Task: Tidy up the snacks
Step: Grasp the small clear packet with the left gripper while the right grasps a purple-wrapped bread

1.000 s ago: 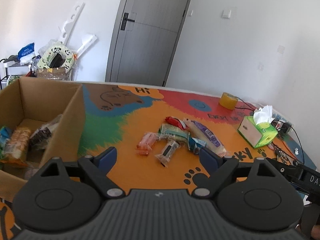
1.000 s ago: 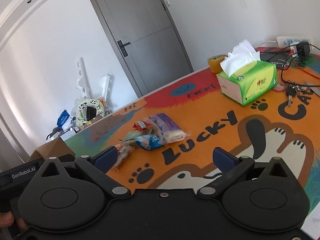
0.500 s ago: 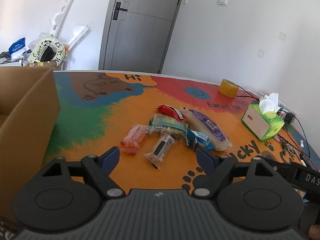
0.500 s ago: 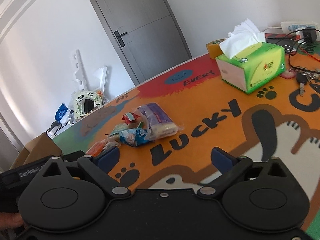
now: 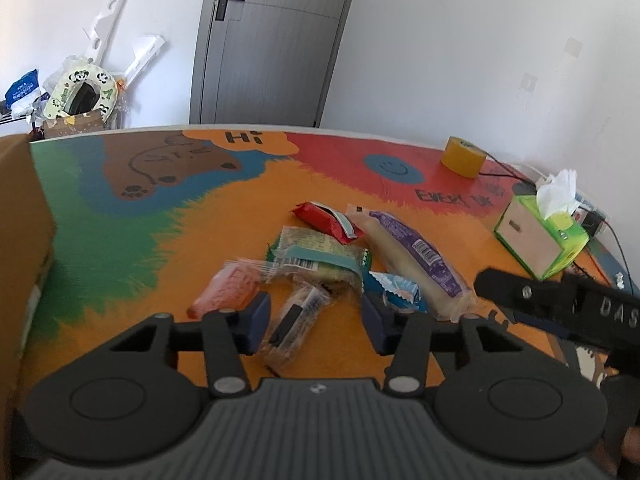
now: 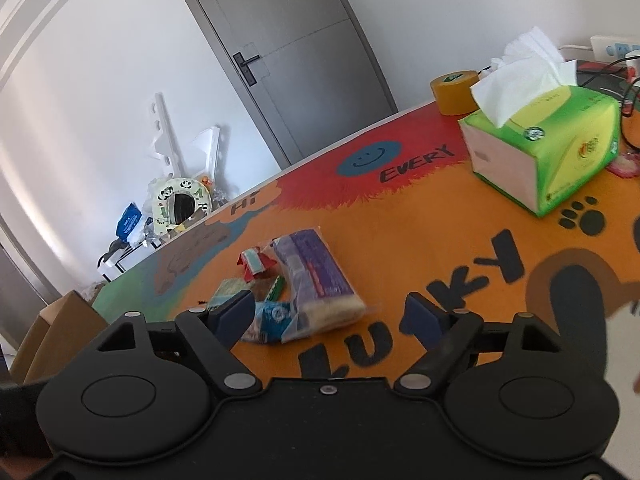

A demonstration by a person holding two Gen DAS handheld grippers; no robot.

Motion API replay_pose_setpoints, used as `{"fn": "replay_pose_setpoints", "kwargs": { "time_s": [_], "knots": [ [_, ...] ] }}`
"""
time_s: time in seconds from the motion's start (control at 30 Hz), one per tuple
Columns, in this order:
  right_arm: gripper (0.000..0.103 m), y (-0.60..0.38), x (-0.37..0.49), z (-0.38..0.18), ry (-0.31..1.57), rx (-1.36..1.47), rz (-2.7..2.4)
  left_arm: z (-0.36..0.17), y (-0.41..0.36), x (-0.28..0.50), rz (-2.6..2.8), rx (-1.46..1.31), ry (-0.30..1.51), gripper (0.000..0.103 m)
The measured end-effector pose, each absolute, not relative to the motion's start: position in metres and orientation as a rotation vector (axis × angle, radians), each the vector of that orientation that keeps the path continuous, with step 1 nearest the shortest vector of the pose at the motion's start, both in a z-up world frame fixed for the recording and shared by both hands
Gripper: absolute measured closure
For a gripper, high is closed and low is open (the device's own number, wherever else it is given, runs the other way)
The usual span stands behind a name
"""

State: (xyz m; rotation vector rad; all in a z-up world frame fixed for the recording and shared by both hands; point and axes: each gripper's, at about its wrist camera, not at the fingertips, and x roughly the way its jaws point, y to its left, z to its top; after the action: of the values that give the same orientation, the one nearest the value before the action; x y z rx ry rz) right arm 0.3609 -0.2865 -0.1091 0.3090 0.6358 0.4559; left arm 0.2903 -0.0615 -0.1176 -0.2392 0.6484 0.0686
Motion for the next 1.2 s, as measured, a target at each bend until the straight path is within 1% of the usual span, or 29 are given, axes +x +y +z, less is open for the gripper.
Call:
{"fn": "replay_pose_setpoints", "kwargs": {
  "time_s": [0.1, 0.23, 0.3, 0.33, 0.37, 0.4, 0.47, 0.77, 1.2],
  "knots": [
    [0.023, -0.282, 0.372, -0.110, 0.636, 0.293, 0.464, -0.124, -0.064, 0.295, 0.068, -0.243, 0.674, 0.063],
    [0.027, -0.273, 0.382, -0.115, 0.655, 0.267, 0.480, -0.127, -0.061, 0.294, 0.076, -0.249, 0.683, 0.070],
    [0.030, -0.265, 0.383, -0.120, 0.660, 0.230, 0.486, -0.127, -0.062, 0.293, 0.081, -0.250, 0.681, 0.079],
    [0.037, -0.263, 0.382, -0.121, 0.665, 0.222, 0.490, -0.127, -0.062, 0.292, 0.081, -0.248, 0.681, 0.081],
    [0.048, -0.262, 0.382, -0.123, 0.674, 0.218, 0.494, -0.128, -0.062, 0.291, 0.083, -0.248, 0.678, 0.083],
    [0.049, -0.261, 0.381, -0.125, 0.674, 0.208, 0.489, -0.128, -0.062, 0.290, 0.083, -0.249, 0.675, 0.084],
    [0.058, -0.264, 0.376, -0.124, 0.667, 0.205, 0.493, -0.129, -0.063, 0.286, 0.081, -0.252, 0.672, 0.085],
    [0.060, -0.282, 0.340, -0.118, 0.662, 0.210, 0.442, -0.128, -0.065, 0.267, 0.044, -0.290, 0.673, 0.085],
    [0.060, -0.299, 0.285, -0.117, 0.657, 0.223, 0.397, -0.129, -0.073, 0.236, 0.022, -0.295, 0.675, 0.085]
  ]
}}
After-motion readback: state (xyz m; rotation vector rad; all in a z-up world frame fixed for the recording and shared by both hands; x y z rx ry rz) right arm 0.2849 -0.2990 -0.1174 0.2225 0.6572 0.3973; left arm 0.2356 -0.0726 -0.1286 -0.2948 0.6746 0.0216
